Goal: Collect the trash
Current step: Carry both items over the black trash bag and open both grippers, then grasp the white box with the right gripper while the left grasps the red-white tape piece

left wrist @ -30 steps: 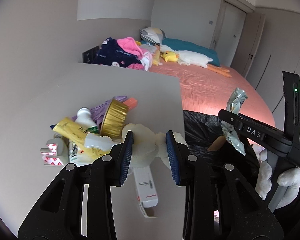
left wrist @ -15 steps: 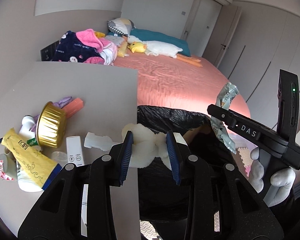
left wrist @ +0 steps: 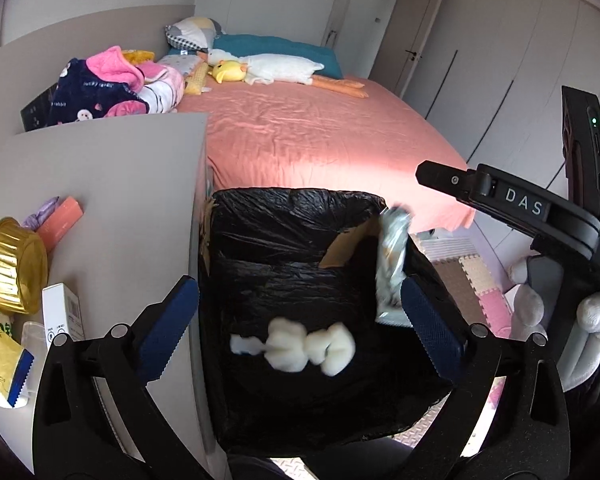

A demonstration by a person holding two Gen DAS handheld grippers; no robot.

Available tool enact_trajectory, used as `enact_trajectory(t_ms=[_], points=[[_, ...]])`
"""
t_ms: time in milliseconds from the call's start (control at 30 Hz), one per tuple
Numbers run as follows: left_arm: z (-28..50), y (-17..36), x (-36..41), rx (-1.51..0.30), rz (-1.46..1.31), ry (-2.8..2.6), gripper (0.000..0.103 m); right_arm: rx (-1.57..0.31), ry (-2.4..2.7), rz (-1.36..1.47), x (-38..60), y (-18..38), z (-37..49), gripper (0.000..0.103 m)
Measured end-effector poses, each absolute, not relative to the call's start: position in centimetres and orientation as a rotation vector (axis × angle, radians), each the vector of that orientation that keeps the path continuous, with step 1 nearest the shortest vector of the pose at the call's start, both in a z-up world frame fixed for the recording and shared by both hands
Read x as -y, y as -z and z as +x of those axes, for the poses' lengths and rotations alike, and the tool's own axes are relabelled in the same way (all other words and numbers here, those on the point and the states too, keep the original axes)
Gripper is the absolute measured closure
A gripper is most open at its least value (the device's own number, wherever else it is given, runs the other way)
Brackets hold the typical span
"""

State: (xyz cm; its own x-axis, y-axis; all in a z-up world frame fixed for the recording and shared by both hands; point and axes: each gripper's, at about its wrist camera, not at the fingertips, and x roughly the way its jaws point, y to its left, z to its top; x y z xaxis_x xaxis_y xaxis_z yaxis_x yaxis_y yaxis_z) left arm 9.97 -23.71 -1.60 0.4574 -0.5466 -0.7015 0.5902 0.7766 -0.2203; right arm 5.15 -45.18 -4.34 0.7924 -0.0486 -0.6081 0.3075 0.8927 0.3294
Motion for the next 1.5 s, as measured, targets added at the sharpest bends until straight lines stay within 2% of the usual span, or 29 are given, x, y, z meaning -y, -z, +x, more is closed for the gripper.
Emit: enact_trajectory(t_ms=[600,1500], points=[[9.6,1.5,21.4,-0.825,0.076,0.620,0.006,-0.635,0.164,0.408,43.8,4.6,5.8,0.027],[9.3,0.8,11.2,-0.787,0.016,0.416,0.006,-0.707,-0.038,0.279,32.4,5.2,8.9,0.027]])
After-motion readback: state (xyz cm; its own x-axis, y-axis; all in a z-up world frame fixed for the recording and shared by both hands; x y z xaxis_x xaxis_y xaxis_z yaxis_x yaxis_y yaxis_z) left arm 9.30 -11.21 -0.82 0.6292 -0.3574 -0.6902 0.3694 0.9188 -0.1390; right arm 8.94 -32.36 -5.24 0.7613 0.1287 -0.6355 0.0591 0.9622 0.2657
